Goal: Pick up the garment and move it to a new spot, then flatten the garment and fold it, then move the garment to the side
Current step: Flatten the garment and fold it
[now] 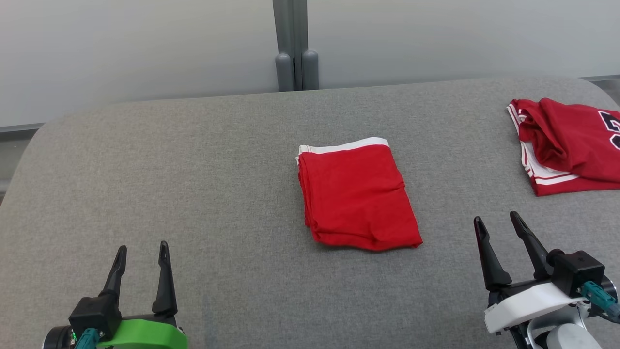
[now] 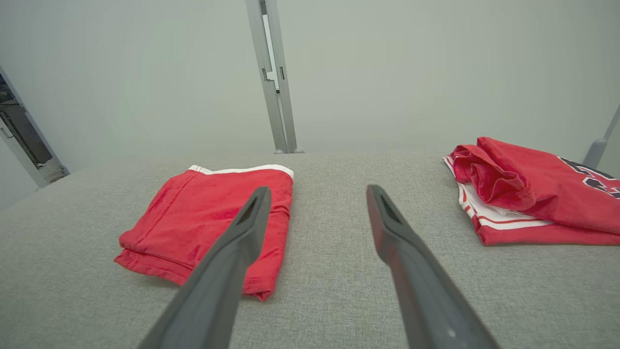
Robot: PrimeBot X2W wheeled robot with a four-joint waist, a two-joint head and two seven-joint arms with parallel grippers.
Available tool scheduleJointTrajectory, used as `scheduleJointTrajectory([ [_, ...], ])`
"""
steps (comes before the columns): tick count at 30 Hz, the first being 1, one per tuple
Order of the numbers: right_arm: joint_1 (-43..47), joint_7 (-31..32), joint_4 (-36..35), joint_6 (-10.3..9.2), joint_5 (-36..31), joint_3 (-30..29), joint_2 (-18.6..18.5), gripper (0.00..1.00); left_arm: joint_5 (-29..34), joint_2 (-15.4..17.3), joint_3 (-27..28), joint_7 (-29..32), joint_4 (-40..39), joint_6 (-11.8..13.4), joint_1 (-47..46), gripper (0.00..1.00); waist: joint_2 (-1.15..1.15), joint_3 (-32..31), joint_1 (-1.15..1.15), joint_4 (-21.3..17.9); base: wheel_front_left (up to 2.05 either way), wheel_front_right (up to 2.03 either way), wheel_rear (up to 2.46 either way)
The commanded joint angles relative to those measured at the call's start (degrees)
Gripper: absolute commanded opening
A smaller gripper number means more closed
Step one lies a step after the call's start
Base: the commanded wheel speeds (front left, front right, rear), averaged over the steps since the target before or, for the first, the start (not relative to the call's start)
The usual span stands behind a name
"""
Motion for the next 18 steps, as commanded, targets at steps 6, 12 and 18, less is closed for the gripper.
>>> scheduleJointTrajectory([
  [6, 0.3, -0.2, 0.4, -0.02, 0.0, 0.1, 0.0, 1.00, 0.8, 0.2, 0.4, 0.0, 0.1, -0.2, 0.4, 1.00, 0.00, 0.1, 0.00, 0.3, 0.00, 0.00, 0.00],
  [12, 0.2, -0.2, 0.6, -0.02, 0.2, 0.2, -0.1, 1.00, 0.8, 0.2, 0.5, 0.0, 0.1, -0.2, 0.5, 1.00, 0.00, 0.1, 0.00, 0.5, 0.00, 0.00, 0.00],
  [18, 0.2, -0.2, 0.8, -0.02, 0.2, 0.3, 0.0, 1.00, 0.8, 0.2, 0.6, 0.0, 0.2, -0.3, 0.6, 1.00, 0.00, 0.3, 0.00, 0.6, 0.00, 0.00, 0.00],
])
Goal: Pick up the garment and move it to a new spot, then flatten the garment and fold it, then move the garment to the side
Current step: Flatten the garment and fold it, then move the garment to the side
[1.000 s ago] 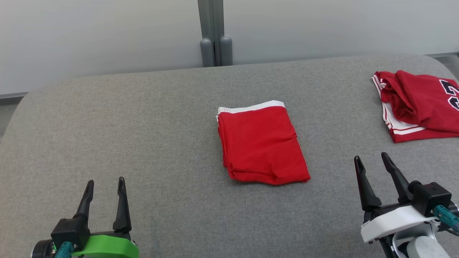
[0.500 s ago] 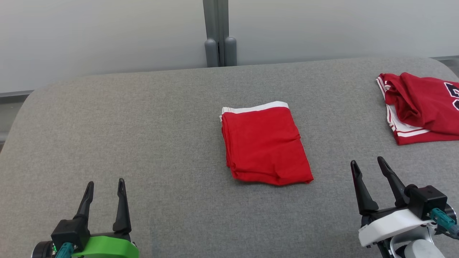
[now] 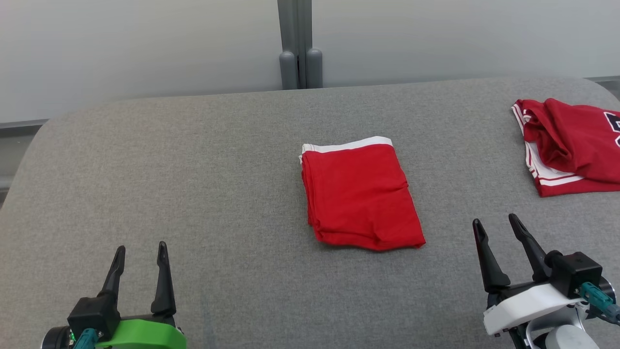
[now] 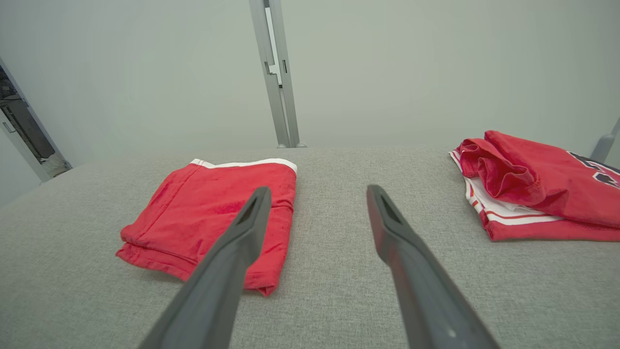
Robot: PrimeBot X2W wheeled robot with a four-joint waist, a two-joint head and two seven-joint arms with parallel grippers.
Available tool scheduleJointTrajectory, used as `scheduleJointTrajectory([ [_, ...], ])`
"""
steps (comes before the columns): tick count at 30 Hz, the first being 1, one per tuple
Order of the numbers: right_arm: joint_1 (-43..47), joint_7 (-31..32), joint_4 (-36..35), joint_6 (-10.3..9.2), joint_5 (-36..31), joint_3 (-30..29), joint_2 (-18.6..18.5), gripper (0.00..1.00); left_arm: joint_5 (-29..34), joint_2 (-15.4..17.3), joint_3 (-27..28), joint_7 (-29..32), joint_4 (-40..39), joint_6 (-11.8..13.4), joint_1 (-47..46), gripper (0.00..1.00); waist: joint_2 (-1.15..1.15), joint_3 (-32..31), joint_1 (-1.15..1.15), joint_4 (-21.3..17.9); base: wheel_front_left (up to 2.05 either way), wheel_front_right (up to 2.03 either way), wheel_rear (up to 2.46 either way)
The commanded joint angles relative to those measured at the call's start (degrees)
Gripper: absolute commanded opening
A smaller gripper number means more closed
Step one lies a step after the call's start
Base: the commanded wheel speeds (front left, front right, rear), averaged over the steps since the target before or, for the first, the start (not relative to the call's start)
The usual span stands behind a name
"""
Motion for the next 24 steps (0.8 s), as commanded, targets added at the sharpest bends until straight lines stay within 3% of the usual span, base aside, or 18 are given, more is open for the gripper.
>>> scheduleJointTrajectory([
  [1, 0.1, -0.2, 0.2, -0.02, 0.1, 0.1, -0.1, 1.00, 0.7, 0.2, 0.3, 0.0, 0.1, -0.2, 0.5, 1.00, 0.00, 0.1, 0.00, 0.0, 0.00, 0.00, 0.00],
  [13, -2.4, -0.2, 0.6, -0.02, -0.8, 0.9, -0.4, 1.00, 0.4, 0.2, -0.2, 0.0, 0.1, 0.0, -0.2, 1.00, 0.00, 0.8, 0.00, 0.3, 0.00, 0.00, 0.00],
  [24, -16.0, -0.2, 6.3, -0.02, -0.9, 5.9, -3.5, 1.00, -0.1, 0.2, -2.6, 0.0, 0.2, 0.4, -2.7, 1.00, 0.00, 3.7, 0.00, 3.9, 0.00, 0.00, 0.00],
])
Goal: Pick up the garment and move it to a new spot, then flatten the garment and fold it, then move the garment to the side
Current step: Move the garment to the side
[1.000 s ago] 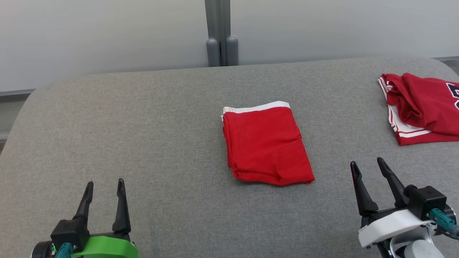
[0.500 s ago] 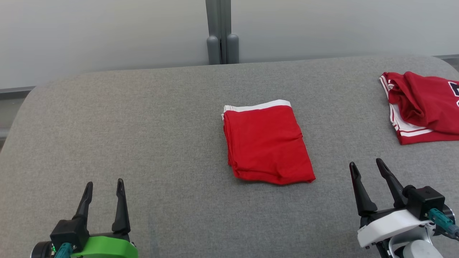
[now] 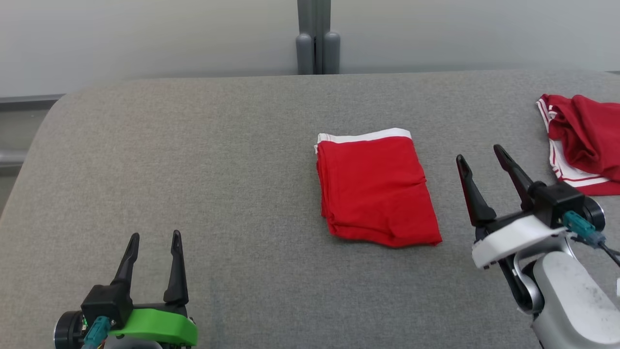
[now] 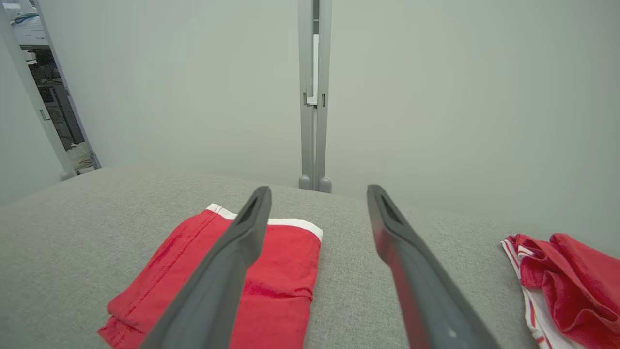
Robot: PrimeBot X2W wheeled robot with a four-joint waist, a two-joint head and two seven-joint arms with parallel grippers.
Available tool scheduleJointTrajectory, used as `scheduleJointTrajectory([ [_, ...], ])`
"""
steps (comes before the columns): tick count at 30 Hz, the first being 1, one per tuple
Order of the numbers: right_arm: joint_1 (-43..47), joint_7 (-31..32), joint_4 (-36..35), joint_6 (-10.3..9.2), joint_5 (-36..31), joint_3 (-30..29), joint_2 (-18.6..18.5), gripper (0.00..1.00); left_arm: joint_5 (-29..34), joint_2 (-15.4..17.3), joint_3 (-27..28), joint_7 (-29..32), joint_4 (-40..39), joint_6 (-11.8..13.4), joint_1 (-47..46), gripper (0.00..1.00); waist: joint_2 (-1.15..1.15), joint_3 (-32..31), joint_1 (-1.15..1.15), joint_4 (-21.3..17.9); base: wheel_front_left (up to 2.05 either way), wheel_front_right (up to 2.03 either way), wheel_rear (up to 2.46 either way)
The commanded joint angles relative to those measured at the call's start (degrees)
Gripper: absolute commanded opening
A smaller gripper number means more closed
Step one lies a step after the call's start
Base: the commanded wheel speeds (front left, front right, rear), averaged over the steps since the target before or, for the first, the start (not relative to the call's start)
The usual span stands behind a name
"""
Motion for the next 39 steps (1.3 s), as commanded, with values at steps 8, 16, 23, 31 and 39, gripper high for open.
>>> scheduleJointTrajectory([
  [8, -10.8, 0.8, 13.2, -0.02, 1.6, 4.0, -2.3, 1.00, -1.0, 0.2, -1.8, 0.0, 0.4, 0.8, -2.7, 1.00, 0.00, 4.3, 0.00, 5.6, 0.00, 0.00, 0.00],
  [16, -16.7, 1.9, 26.5, -0.02, 4.5, 7.6, -2.4, 1.00, -2.1, 0.2, -3.4, 0.0, 0.4, 1.5, -4.2, 1.00, 0.00, 6.9, 0.00, 9.0, 0.00, 0.00, 0.00],
  [23, -19.6, 1.7, 35.2, -0.03, 7.3, 9.4, -1.8, 1.00, -2.9, 0.2, -4.7, 0.0, 0.3, 2.1, -5.2, 1.00, 0.00, 8.6, 0.00, 10.4, 0.00, 0.00, 0.00],
  [31, -19.6, 2.4, 41.2, -0.02, 12.3, 11.7, 0.3, 0.84, -3.2, 0.2, -4.5, 0.0, 0.2, 2.7, -5.5, 1.00, 0.00, 9.2, 0.00, 10.1, 0.00, 0.00, 0.00],
  [39, -22.5, 1.3, 40.1, -0.12, 16.4, 15.4, -2.7, 0.00, -3.3, 0.2, -5.3, 0.0, -0.1, 2.8, -6.5, 1.00, 0.00, 10.1, 0.00, 8.4, 0.00, 0.00, 0.00],
])
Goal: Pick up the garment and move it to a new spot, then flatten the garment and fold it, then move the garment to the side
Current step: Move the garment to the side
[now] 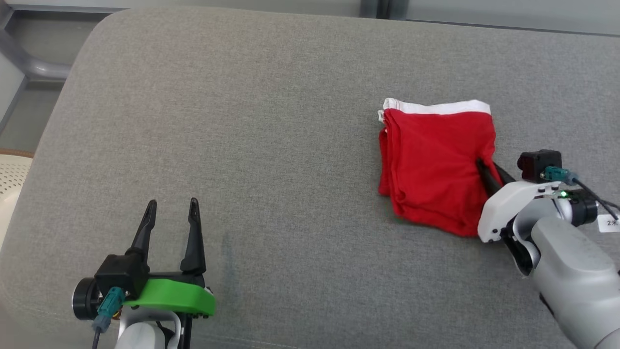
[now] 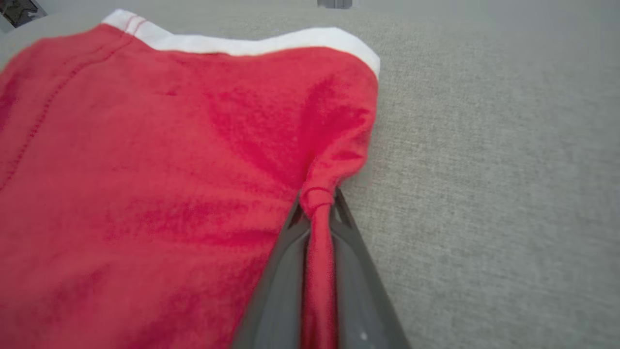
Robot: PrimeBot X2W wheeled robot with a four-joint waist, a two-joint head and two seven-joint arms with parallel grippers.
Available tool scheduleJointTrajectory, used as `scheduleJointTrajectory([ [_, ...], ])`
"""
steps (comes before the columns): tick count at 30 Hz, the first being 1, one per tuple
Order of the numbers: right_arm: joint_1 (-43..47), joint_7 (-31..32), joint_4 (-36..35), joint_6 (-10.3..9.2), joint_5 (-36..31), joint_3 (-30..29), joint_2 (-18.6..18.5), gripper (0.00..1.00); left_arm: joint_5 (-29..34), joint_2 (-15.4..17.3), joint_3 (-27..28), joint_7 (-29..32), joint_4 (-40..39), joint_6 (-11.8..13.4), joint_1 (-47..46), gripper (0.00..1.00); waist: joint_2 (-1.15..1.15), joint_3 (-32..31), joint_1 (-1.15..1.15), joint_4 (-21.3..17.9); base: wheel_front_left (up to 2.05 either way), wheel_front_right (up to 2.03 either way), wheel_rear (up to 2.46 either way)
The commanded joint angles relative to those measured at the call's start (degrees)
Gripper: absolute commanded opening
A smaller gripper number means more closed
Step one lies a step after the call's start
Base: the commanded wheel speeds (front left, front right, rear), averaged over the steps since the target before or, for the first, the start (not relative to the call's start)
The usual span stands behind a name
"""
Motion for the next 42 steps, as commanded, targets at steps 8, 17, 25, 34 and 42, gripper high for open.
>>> scheduleJointTrajectory([
  [8, -6.7, 0.2, -3.3, -0.19, 0.7, 6.4, -8.5, 0.00, 0.3, 0.2, -1.1, 0.0, -1.0, 0.4, -3.2, 1.00, 0.00, 4.2, 0.00, -4.8, 0.00, 0.00, 0.00],
  [17, -14.8, 3.3, -10.6, -0.19, 2.8, 14.5, -21.2, 0.00, 2.2, 0.2, -0.7, 0.0, -2.9, 0.3, -6.9, 1.00, 0.00, 10.9, 0.00, -12.5, 0.00, 0.00, 0.00],
  [25, -21.9, 5.3, -13.5, -0.19, 6.0, 17.9, -31.5, 0.00, 5.1, 0.2, -0.2, 0.0, -4.7, -0.7, -10.1, 1.00, 0.00, 15.8, 0.00, -17.9, 0.00, 0.00, 0.00],
  [34, -28.4, 6.0, -8.5, -0.19, 9.7, 18.5, -36.2, 0.00, 8.1, 1.1, 0.1, 0.0, -8.6, -1.5, -10.9, 1.00, 0.00, 18.9, 0.00, -20.0, 0.00, 0.00, 0.00],
  [42, -32.0, 4.8, -2.2, -0.19, 10.0, 20.4, -35.1, 0.04, 8.2, 1.0, -0.1, 0.0, -10.4, -1.7, -10.2, 1.00, 0.00, 19.3, 0.00, -19.6, 0.00, 0.00, 0.00],
])
